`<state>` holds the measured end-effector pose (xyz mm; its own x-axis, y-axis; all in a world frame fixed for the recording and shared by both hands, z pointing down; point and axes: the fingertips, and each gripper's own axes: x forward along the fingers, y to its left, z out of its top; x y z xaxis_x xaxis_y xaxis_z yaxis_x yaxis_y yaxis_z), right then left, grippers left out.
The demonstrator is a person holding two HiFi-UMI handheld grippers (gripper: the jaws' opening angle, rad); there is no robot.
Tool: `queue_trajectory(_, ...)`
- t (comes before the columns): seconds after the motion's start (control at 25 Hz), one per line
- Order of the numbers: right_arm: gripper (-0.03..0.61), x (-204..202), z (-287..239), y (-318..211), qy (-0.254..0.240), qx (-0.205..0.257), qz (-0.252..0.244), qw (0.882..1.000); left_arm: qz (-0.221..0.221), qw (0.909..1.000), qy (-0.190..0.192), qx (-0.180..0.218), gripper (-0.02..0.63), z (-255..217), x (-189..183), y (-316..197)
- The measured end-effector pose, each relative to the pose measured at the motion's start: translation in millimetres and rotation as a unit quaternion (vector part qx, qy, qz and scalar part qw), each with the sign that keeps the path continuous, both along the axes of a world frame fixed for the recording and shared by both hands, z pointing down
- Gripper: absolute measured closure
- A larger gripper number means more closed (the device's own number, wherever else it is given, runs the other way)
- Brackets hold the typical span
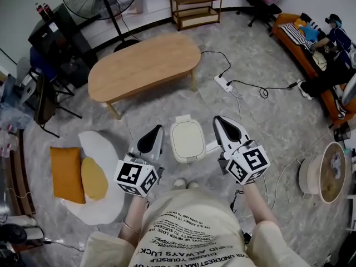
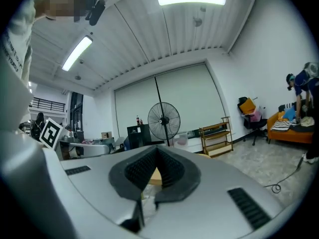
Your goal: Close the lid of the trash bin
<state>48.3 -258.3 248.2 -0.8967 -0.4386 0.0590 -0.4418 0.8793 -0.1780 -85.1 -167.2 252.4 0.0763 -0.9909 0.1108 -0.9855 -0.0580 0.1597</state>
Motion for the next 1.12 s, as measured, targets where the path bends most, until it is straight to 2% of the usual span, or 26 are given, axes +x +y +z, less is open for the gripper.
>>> queue_trajectory(0.36, 0.574, 10.8, -36.9, 3.9, -0.027, 0.039, -0.001, 0.999, -0.025, 0.9988, -0.026, 0.034, 0.591, -35.5, -19.1, 16.3)
queue_trajectory(0.6, 0.574, 20.0, -41.9, 6.7, -0.04, 0.035, 0.015, 0.998, -0.045, 0.9973, -0.034, 0.048, 0.591, -42.7, -27.0, 29.5)
queue_trajectory(1.12, 0.574, 25.1, -47.0, 2.4, -0.033, 0.052, 0.042, 0.997, -0.063, 0.9956, -0.05, 0.047, 0.591, -43.6, -38.4, 38.4)
